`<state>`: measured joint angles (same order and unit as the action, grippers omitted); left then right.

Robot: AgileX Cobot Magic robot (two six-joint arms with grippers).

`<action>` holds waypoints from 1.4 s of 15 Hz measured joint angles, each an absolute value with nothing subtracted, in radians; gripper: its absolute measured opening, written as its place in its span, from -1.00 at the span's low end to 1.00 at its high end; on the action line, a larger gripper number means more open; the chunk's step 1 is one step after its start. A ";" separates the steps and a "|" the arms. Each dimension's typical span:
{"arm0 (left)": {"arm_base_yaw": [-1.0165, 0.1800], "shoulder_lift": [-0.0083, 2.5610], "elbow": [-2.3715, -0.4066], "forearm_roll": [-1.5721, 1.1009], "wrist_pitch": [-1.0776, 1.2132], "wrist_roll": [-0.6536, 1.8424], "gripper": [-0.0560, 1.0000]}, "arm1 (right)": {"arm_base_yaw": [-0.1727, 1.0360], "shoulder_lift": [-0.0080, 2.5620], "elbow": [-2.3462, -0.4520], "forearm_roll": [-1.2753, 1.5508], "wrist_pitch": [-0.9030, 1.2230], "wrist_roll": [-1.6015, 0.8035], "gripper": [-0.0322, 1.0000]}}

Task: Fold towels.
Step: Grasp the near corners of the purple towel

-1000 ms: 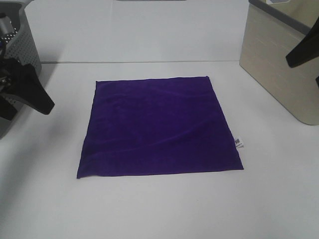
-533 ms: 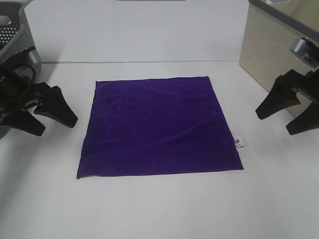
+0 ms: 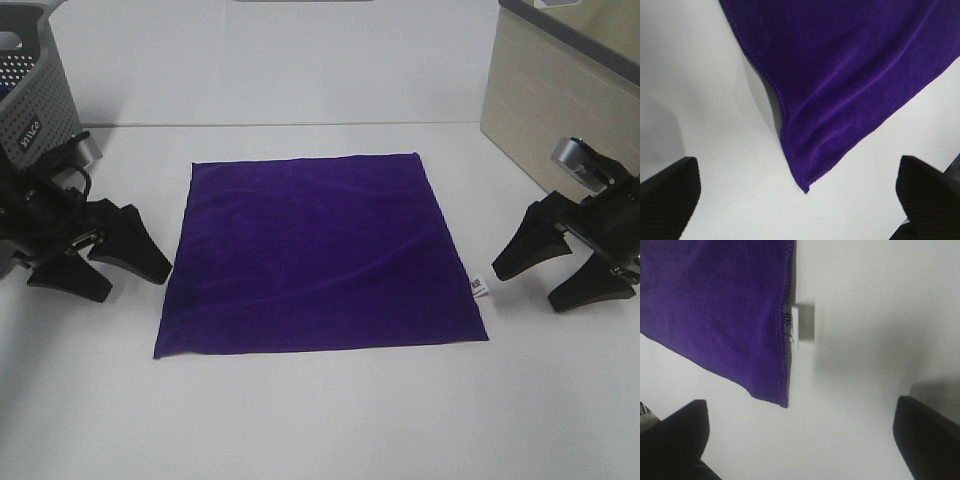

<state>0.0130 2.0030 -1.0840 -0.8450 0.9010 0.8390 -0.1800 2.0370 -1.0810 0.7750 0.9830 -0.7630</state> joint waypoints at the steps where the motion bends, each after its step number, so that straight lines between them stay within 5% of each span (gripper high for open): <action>1: 0.013 2.008 -1.057 -0.856 0.882 0.860 0.98 | -0.180 2.039 -1.081 0.777 0.979 -0.765 0.93; 21: 0.049 2.088 -1.023 -1.003 0.937 0.881 0.92 | -0.141 2.080 -1.080 0.837 0.946 -0.736 0.92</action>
<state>0.0490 2.0880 -1.0230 -1.0030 0.9370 0.8810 -0.1410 2.0800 -1.0800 0.8370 0.9460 -0.7360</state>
